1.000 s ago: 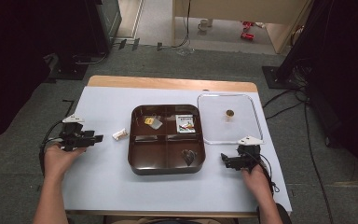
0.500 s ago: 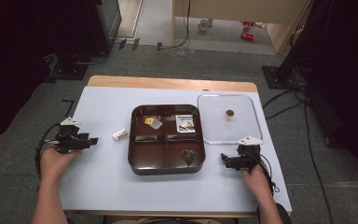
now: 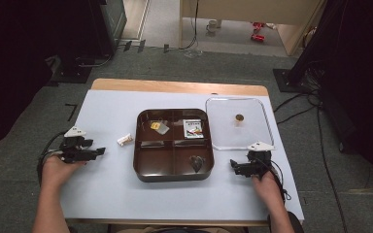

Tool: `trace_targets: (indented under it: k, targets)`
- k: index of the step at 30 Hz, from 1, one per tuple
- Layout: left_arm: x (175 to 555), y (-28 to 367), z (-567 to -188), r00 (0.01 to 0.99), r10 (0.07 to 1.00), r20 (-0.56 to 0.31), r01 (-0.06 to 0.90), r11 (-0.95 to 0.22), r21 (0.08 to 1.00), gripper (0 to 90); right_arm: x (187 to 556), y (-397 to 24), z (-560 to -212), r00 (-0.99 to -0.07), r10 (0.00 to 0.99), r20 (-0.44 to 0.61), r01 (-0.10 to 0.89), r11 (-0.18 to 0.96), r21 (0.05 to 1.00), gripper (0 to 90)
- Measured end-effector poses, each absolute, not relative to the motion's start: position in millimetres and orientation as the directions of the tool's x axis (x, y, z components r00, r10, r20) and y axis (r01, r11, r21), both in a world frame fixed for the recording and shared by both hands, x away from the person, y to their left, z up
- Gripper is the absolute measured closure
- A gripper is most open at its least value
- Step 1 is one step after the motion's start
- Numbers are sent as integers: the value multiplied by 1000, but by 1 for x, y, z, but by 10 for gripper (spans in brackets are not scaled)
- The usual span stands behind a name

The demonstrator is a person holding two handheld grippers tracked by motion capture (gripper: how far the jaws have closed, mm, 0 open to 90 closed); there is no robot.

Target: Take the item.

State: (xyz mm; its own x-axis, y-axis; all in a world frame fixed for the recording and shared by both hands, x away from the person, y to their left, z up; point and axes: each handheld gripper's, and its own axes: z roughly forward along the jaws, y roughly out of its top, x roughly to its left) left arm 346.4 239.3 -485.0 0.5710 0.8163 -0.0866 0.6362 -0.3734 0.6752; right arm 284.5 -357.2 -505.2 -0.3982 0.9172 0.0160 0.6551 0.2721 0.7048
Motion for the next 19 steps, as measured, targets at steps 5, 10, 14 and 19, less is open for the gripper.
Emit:
trace_targets:
  k: [5,10,14,19]
  targets:
    - [340,240,-490,563,823,-76,607,-348,715,295,284,-357,-505,-398,917,16,655,272,705,0]
    - [336,235,-493,570,822,-15,575,-386,721,293,285,-357,-505,-398,917,16,655,272,705,0]
    - [334,234,-494,551,835,-18,576,-364,732,283,285,-357,-505,-398,917,16,655,272,705,0]
    - [333,232,-494,539,842,-7,578,-365,730,265,285,-357,-505,-398,917,17,656,272,705,0]
